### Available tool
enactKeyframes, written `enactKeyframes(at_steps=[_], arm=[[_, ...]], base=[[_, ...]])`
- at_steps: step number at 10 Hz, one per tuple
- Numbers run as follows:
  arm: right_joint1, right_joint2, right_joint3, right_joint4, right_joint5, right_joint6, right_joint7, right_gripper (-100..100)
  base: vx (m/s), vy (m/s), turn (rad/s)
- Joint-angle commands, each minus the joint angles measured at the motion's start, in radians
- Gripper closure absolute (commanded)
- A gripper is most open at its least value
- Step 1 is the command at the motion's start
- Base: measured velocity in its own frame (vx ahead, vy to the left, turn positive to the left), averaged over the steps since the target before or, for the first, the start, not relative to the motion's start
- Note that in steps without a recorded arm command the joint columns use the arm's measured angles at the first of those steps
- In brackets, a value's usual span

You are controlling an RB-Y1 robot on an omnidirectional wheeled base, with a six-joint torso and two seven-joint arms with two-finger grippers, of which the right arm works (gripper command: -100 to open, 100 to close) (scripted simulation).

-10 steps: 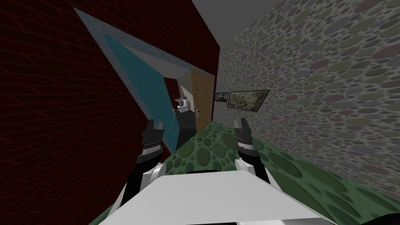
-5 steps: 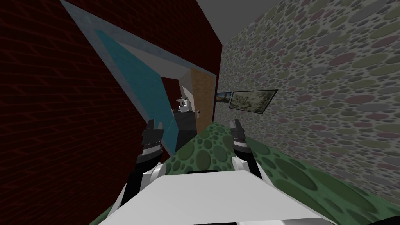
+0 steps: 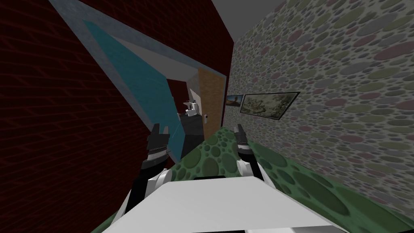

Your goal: Push the door open

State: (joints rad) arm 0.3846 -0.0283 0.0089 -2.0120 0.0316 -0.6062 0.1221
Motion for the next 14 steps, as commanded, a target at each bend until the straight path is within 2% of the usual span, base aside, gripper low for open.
enactKeyframes(at_steps=[1,8,9,14], arm=[[-0.022,-0.006,0.006,0.032,-0.002,0.007,-0.005,-100],[-0.142,-0.026,0.036,0.218,-0.013,0.029,-0.032,-100],[-0.142,-0.026,0.036,0.219,-0.013,0.029,-0.032,-100],[-0.238,-0.035,0.059,0.361,-0.022,0.046,-0.053,-100]], base=[[0.092,-0.048,0.064],[0.091,-0.053,0.071],[0.067,-0.057,0.024],[0.082,-0.057,0.073]])
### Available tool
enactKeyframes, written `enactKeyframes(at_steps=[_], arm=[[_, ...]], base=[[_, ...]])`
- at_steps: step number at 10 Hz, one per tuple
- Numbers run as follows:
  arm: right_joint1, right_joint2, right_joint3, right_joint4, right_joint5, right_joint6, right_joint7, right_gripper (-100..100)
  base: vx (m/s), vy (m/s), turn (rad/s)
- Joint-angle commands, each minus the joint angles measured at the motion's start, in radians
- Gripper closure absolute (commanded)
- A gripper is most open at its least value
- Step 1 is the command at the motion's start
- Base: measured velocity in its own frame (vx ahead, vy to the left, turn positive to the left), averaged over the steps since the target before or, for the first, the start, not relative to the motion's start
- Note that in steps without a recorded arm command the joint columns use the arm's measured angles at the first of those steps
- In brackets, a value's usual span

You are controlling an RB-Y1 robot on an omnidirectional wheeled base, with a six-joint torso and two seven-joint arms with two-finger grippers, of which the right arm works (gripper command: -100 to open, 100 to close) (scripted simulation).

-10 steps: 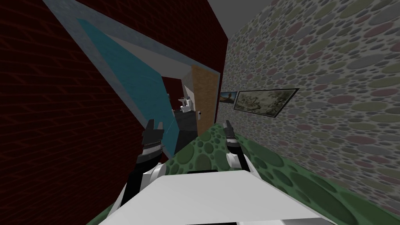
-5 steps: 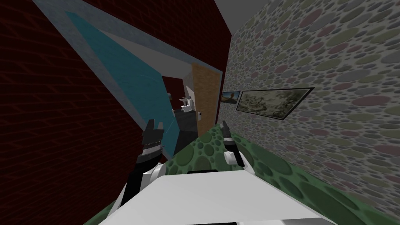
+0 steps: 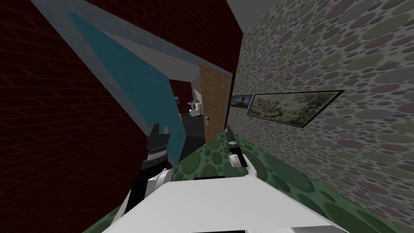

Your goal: Push the door open

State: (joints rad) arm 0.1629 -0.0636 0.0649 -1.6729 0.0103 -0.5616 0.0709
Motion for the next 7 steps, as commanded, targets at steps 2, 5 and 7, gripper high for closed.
enactKeyframes(at_steps=[2,5,7], arm=[[-0.036,-0.001,0.007,0.058,-0.003,0.005,-0.006,-100],[-0.096,-0.003,0.022,0.149,-0.008,0.016,-0.019,-100],[-0.116,-0.003,0.027,0.183,-0.01,0.02,-0.024,-100]], base=[[0.052,-0.046,0.038],[0.08,-0.061,0.083],[0.071,-0.061,0.063]])
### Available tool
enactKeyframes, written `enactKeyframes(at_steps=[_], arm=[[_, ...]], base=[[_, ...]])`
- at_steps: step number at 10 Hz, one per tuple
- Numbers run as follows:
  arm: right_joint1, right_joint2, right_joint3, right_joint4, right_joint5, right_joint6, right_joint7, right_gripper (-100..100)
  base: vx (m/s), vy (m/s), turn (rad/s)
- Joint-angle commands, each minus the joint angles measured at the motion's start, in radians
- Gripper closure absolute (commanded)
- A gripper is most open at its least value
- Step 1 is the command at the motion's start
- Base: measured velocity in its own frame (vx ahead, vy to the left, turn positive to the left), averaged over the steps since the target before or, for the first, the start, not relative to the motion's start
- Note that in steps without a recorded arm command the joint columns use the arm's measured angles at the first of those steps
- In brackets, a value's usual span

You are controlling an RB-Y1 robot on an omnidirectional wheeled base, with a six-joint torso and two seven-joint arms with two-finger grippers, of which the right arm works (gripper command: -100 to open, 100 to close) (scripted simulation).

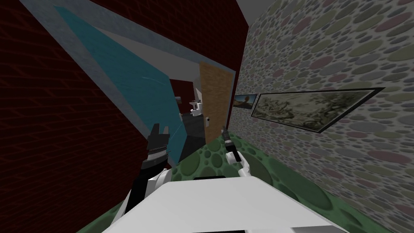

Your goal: Push the door open

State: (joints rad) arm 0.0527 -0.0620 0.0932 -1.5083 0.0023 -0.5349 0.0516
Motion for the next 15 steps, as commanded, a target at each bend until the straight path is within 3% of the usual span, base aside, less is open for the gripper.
enactKeyframes(at_steps=[1,6,7,13,14,15], arm=[[-0.026,-0.005,0.004,0.049,-0.004,-0.003,-0.009,-100],[-0.106,-0.003,0.023,0.166,-0.011,0.011,-0.027,-100],[-0.106,-0.003,0.023,0.174,-0.011,0.011,-0.027,-100],[-0.222,0.007,0.051,0.352,-0.022,0.032,-0.052,-100],[-0.222,0.007,0.051,0.353,-0.022,0.032,-0.052,-100],[-0.241,0.009,0.056,0.382,-0.024,0.035,-0.056,-100]], base=[[0.059,-0.052,0.043],[0.064,-0.057,0.068],[0.047,-0.044,0.029],[0.075,-0.07,0.075],[0.051,-0.054,0.022],[0.041,-0.034,0.053]])
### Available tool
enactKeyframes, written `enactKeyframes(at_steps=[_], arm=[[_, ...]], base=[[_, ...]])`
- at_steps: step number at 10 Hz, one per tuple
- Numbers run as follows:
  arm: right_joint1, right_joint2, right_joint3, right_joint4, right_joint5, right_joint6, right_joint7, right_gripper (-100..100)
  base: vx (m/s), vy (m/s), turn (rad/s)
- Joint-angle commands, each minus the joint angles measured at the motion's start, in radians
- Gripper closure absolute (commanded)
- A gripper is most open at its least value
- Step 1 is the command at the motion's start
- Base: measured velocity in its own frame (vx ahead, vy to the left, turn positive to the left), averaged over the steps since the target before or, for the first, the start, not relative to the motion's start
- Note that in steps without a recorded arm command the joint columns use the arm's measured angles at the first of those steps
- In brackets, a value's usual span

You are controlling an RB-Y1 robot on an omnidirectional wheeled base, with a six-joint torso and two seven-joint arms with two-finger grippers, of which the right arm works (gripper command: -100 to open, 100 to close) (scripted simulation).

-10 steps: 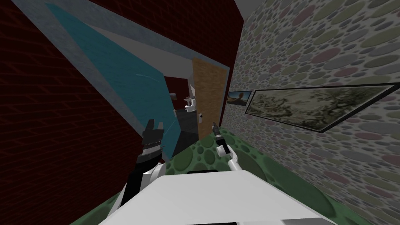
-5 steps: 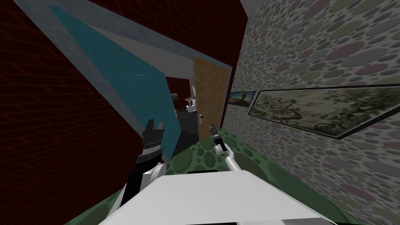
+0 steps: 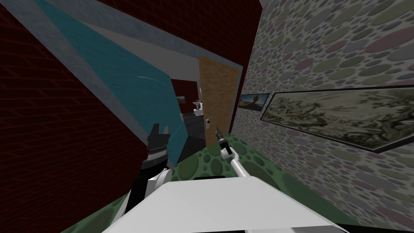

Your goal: Push the door open

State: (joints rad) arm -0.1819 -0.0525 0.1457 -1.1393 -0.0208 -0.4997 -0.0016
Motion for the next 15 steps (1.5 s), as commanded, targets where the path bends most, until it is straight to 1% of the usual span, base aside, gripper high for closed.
enactKeyframes(at_steps=[1,7,12,13,14,15], arm=[[-0.024,0.002,0.008,0.041,-0.003,0.004,-0.007,-100],[-0.125,0.02,0.032,0.197,-0.012,0.022,-0.029,-100],[-0.193,0.038,0.049,0.303,-0.018,0.034,-0.044,-100],[-0.216,0.045,0.054,0.338,-0.02,0.038,-0.049,-100],[-0.216,0.045,0.054,0.338,-0.02,0.038,-0.049,-100],[-0.228,0.048,0.057,0.356,-0.021,0.04,-0.052,-100]], base=[[0.064,-0.05,0.07],[0.085,-0.081,0.07],[0.073,-0.066,0.056],[0.104,-0.076,0.085],[0.078,-0.074,0.04],[0.055,-0.052,0.021]])
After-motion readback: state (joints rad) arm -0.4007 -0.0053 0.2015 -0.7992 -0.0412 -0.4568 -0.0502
